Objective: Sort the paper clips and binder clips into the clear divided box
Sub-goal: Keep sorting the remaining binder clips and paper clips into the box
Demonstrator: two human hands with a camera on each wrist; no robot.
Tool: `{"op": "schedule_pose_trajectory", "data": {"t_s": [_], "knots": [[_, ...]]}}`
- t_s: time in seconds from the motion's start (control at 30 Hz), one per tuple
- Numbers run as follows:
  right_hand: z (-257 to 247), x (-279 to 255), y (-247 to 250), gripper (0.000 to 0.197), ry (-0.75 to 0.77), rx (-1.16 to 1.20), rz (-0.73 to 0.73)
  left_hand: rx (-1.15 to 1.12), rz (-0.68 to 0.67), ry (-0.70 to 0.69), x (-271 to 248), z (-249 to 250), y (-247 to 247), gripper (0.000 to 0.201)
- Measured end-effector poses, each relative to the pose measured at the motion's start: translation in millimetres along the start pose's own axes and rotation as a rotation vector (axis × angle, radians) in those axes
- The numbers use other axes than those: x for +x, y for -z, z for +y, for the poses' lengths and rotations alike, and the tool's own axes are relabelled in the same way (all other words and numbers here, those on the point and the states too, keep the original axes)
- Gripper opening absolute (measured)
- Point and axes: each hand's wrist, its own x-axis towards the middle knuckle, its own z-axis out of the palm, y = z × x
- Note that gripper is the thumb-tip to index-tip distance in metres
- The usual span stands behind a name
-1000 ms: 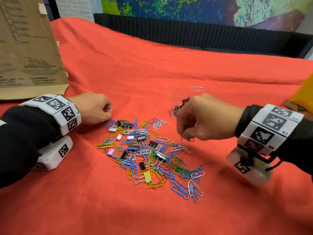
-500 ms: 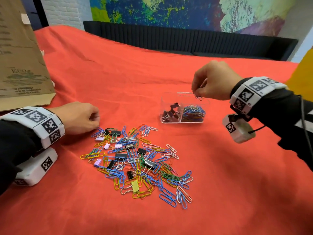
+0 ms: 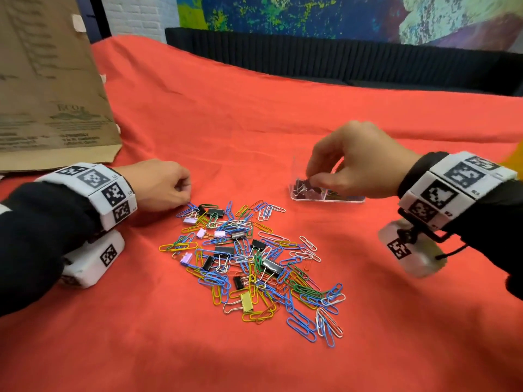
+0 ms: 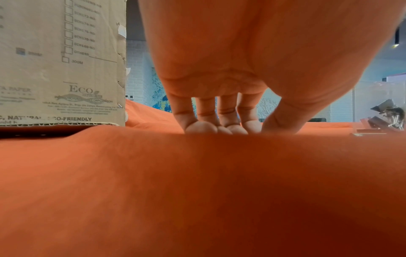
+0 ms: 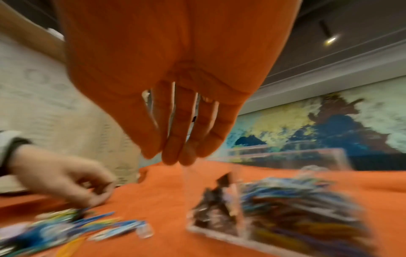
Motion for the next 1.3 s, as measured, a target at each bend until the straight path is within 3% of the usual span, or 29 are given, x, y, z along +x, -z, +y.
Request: {"op": "schedule_pose_trajectory", "data": {"t_s": [0.13,0.23,0.3,0.5,0.67,0.8,0.93,1.07,1.3], "knots": [[-45.1,16.7,-37.4,0.035,0.161,-0.099,-0.309,-0.007,0.0,0.023,-1.1,1.0,1.2,0.015],[-53.4,30.8,-54.3,0.063,0.191,-0.25,-0.431,-0.011,0.005,0.029,-1.0,1.1,1.5,0.016],[-53.0,36.0,-58.9,0.066,0.199,-0.259,-0.448,-0.015,0.005,0.021,0.2,-0.3,1.0,0.015],[-62.1,32.1,-66.6,0.063,0.258,-0.18,-0.411,-0.011,0.004,-0.004,0.5,-1.3,1.1,0.013],[-66.4,29.2,-65.1,0.026,0.232,-0.201,-0.389,0.003,0.012,-0.003,-0.8,0.1,1.2,0.014],[-60.6,22.4,-50.2,0.012,0.215,-0.245,-0.401,-0.016,0.003,0.001,-1.6,0.5,2.1,0.014],[-37.3,12.0,-27.1,0.009,0.105,-0.168,-0.364,0.006,0.018,-0.019,-1.1,1.1,1.0,0.015],[0.6,6.4,12.9,0.01,-0.065,-0.126,-0.229,0.024,0.032,-0.031,-0.6,0.8,0.5,0.017],[53.4,16.6,43.0,0.01,-0.242,-0.263,-0.02,0.021,0.029,-0.02,-0.3,0.2,0.5,0.017]]}}
